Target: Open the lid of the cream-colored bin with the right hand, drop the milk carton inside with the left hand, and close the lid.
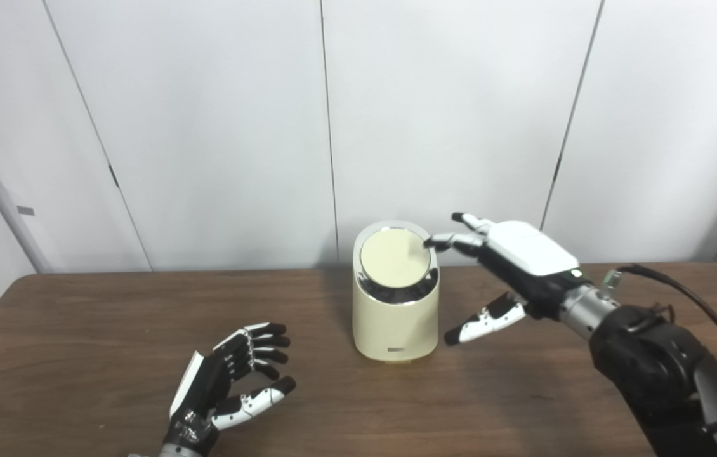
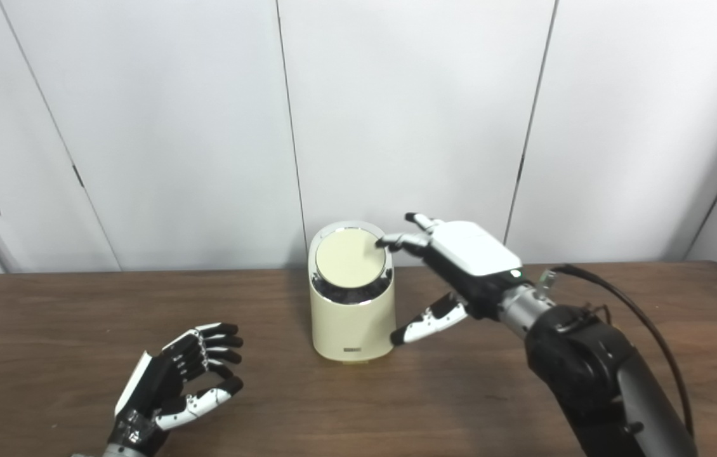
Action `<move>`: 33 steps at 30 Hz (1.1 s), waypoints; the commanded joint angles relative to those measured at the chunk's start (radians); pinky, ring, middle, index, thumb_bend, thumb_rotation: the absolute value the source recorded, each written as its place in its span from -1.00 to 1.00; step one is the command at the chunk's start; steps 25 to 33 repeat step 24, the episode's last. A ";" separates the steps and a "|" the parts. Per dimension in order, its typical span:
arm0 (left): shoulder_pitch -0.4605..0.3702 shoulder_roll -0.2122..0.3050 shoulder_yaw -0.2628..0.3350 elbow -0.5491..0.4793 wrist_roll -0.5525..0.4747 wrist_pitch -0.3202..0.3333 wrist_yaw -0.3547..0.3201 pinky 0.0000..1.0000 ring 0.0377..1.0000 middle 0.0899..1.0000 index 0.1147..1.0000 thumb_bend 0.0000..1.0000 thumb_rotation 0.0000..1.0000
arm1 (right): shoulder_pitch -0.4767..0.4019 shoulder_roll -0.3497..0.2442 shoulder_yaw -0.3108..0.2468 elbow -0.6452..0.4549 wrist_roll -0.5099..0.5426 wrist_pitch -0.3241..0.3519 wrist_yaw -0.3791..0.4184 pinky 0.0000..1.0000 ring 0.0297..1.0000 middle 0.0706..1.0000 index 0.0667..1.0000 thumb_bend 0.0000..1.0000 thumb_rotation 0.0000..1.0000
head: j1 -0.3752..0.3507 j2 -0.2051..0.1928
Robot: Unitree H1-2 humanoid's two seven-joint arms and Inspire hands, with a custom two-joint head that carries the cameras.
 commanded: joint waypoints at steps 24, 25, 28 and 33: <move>0.012 -0.009 -0.013 -0.007 -0.033 -0.010 -0.024 0.06 0.24 0.33 0.46 0.38 -0.82 | 0.302 0.127 -0.202 0.107 0.411 -0.071 -0.263 0.61 0.79 0.82 0.88 0.56 -0.38 | -0.004 0.003; 0.012 -0.009 -0.013 -0.007 -0.033 -0.010 -0.024 0.06 0.24 0.33 0.46 0.38 -0.82 | 0.302 0.127 -0.202 0.107 0.411 -0.071 -0.263 0.61 0.79 0.82 0.88 0.56 -0.38 | -0.004 0.003; 0.012 -0.009 -0.013 -0.007 -0.033 -0.010 -0.024 0.06 0.24 0.33 0.46 0.38 -0.82 | 0.302 0.127 -0.202 0.107 0.411 -0.071 -0.263 0.61 0.79 0.82 0.88 0.56 -0.38 | -0.004 0.003; 0.012 -0.009 -0.013 -0.007 -0.033 -0.010 -0.024 0.06 0.24 0.33 0.46 0.38 -0.82 | 0.302 0.127 -0.202 0.107 0.411 -0.071 -0.263 0.61 0.79 0.82 0.88 0.56 -0.38 | -0.004 0.003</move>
